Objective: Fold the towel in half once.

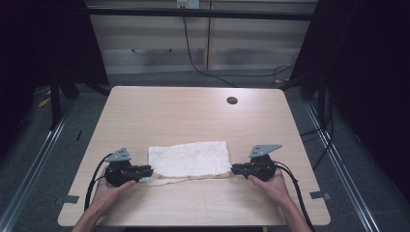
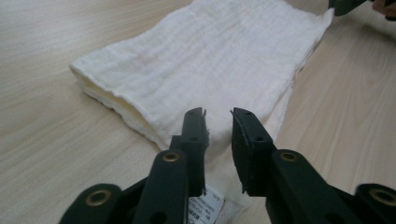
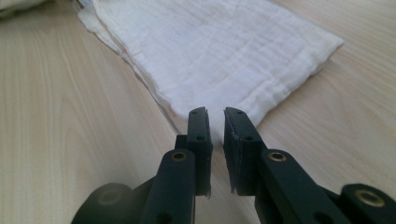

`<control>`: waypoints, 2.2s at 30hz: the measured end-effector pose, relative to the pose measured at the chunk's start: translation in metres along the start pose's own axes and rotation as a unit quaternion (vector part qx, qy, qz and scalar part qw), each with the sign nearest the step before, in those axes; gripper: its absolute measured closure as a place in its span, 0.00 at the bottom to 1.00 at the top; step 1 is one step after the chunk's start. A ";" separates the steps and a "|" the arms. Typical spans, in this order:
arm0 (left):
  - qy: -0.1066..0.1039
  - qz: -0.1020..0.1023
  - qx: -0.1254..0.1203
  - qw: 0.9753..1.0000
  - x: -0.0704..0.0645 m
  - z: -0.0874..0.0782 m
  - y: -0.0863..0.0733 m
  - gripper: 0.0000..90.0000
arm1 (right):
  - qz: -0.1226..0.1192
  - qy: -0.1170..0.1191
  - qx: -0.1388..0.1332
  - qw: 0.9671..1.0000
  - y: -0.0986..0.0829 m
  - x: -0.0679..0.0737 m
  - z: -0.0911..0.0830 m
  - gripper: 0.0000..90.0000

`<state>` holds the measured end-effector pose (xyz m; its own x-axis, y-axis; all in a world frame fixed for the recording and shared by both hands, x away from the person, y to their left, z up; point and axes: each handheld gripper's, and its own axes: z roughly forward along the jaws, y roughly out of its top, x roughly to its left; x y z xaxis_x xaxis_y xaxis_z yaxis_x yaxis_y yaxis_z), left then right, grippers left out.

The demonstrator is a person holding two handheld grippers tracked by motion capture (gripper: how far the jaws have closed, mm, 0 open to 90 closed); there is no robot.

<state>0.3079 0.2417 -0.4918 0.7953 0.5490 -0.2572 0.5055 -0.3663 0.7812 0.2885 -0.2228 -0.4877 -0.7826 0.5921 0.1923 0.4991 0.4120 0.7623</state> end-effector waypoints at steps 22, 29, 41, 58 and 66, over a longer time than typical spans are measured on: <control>0.024 0.017 0.042 0.999 0.000 0.031 0.010 0.71 | -0.012 -0.012 0.040 0.999 0.021 -0.003 0.049 0.79; 0.026 0.018 0.049 0.998 0.003 0.030 0.017 0.70 | -0.021 -0.009 0.038 0.999 0.011 0.008 0.043 0.82; 0.016 0.044 0.068 0.997 -0.020 0.035 0.006 0.96 | -0.031 -0.004 0.053 0.998 0.000 0.017 0.028 0.94; -0.001 0.009 0.064 0.998 -0.028 0.029 0.012 0.64 | -0.015 -0.017 0.024 0.999 0.006 0.014 -0.001 0.79; 0.003 -0.014 0.003 1.000 -0.005 0.017 0.039 0.58 | 0.023 -0.058 -0.006 0.998 0.025 -0.037 -0.006 0.73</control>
<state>0.3291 0.2118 -0.4695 0.7791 0.5635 -0.2748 0.5286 -0.3549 0.7711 0.3275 -0.2385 -0.4715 -0.7104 0.6865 0.1550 0.5285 0.3751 0.7616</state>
